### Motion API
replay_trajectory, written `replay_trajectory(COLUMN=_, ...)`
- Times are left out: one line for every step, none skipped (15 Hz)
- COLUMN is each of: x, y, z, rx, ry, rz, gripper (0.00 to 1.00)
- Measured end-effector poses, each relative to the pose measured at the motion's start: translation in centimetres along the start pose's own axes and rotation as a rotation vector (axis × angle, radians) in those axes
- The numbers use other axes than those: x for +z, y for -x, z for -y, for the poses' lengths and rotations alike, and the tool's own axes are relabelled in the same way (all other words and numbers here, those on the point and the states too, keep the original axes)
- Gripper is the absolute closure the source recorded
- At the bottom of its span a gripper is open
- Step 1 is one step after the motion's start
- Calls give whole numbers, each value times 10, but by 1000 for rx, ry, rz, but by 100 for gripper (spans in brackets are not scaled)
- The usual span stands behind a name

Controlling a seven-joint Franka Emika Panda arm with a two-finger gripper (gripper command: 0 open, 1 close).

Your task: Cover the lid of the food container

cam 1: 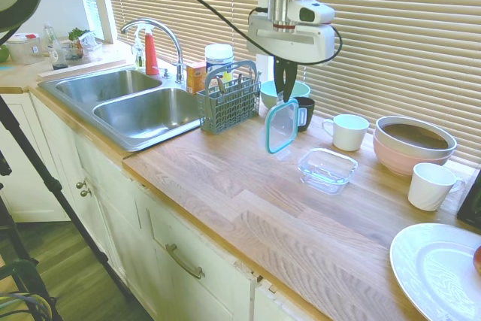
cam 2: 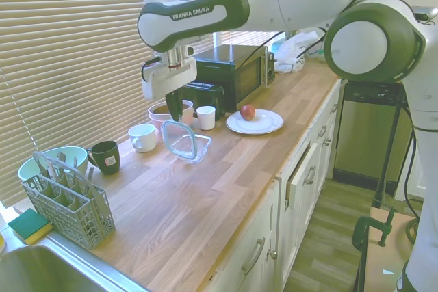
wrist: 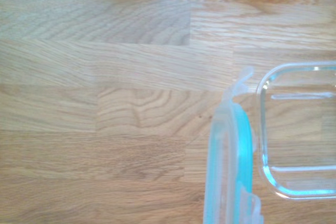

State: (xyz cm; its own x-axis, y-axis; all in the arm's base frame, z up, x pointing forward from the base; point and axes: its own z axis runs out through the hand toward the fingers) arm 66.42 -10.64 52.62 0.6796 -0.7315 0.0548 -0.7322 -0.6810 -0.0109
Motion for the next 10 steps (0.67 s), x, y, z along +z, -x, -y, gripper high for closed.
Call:
replay_trajectory(x=1, y=-3, z=-4, rx=1, ry=-1, rz=2, gripper=100)
replay_trajectory(x=2, y=-6, z=-7, rx=0, ry=0, rz=4, gripper=100)
replay_trajectory(x=4, y=-9, z=-11, rx=-1, ry=2, rz=6, gripper=100)
replay_trajectory(x=6, y=-12, z=-14, rx=-1, ry=2, rz=8, gripper=100)
replay_trajectory(x=7, y=-16, z=-18, rx=1, ry=2, rz=10, gripper=100)
replay_trajectory(x=8, y=-20, z=-23, rx=5, ry=0, rz=12, gripper=100)
replay_trajectory(x=9, y=-23, z=-27, rx=7, ry=-4, rz=15, gripper=100)
replay_trajectory(x=10, y=-26, z=-31, rx=7, ry=-9, rz=16, gripper=100)
replay_trajectory(x=10, y=-30, z=-36, rx=9, ry=-13, rz=18, gripper=100)
replay_trajectory(x=10, y=-33, z=-41, rx=12, ry=-19, rz=21, gripper=100)
